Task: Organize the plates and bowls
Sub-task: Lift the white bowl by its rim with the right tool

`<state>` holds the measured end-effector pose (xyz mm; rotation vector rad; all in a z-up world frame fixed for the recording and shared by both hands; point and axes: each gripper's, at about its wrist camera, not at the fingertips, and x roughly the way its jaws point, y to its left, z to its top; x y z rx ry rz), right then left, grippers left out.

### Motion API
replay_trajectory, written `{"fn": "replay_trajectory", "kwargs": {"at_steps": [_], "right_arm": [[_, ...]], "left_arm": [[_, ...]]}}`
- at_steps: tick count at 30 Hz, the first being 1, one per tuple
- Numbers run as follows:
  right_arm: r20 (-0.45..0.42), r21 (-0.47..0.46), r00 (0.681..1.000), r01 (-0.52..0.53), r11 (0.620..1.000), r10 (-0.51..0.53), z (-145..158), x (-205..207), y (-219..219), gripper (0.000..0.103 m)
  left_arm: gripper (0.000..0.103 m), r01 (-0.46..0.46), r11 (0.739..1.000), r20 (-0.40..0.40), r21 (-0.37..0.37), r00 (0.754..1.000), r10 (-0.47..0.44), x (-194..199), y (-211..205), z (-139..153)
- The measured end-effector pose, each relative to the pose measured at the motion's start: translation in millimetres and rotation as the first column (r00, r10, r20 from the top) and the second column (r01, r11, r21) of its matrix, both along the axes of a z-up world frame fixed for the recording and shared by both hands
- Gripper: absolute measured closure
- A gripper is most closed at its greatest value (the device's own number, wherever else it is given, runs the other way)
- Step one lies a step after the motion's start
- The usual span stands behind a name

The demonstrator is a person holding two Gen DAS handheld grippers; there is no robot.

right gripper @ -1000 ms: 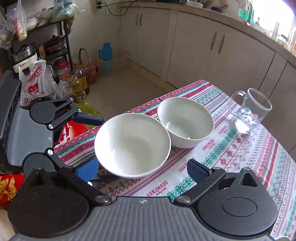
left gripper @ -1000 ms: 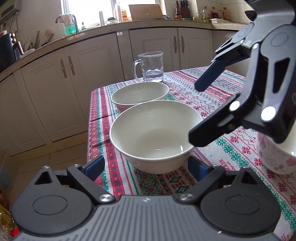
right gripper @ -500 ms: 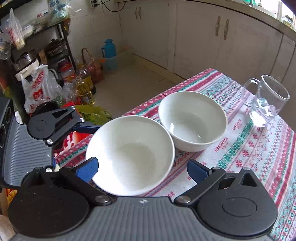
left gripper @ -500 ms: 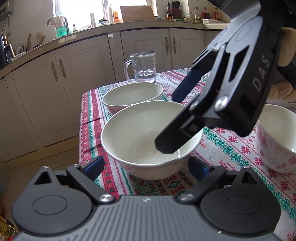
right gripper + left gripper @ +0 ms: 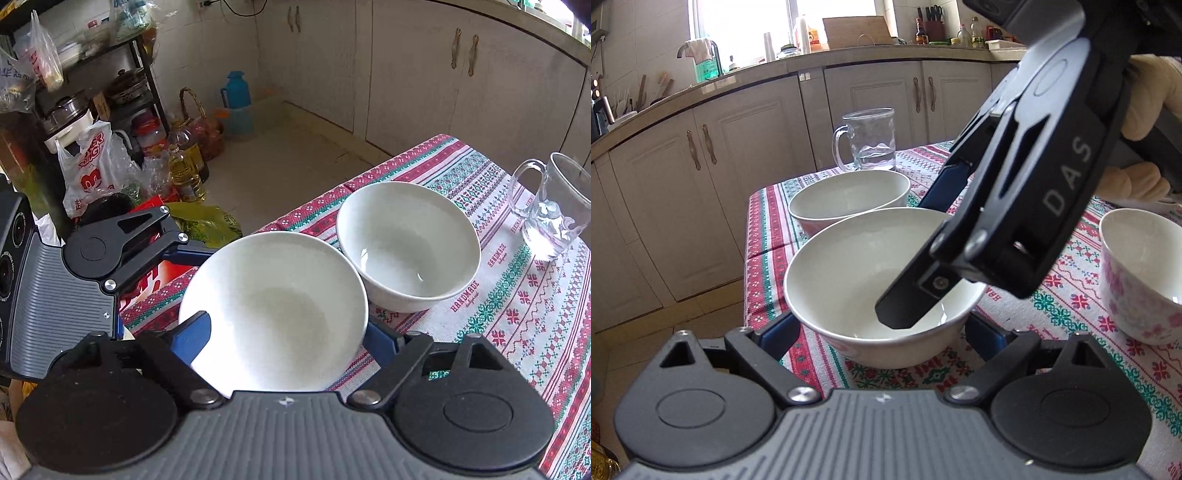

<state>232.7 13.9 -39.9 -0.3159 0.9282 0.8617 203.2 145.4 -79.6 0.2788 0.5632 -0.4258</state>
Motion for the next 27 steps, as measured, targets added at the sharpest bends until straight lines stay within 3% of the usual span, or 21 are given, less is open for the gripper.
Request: {"fn": "replay_trajectory", "kwargs": {"at_steps": [5, 14, 19, 27], "right_arm": [[-0.021, 0.018, 1.000, 0.016, 1.000, -0.016, -1, 6, -2, 0.014], [-0.048, 0.048, 0.999, 0.026, 0.999, -0.024, 2, 12, -3, 0.014], [-0.057, 0.046, 0.998, 0.021, 0.999, -0.019, 1, 12, -1, 0.017], [-0.060, 0.049, 0.998, 0.017, 0.999, -0.014, 1, 12, -1, 0.017]], "left_arm": [[0.007, 0.006, 1.000, -0.006, -0.005, 1.000, -0.006, -2, 3, 2], [0.009, 0.025, 0.995, -0.045, -0.096, 0.999, -0.029, 2, 17, 7], [0.015, 0.047, 0.994, -0.040, -0.100, 0.998, -0.051, 0, 18, 7], [0.015, 0.069, 0.993, -0.029, -0.101, 0.997, -0.072, 0, 21, 6]]}}
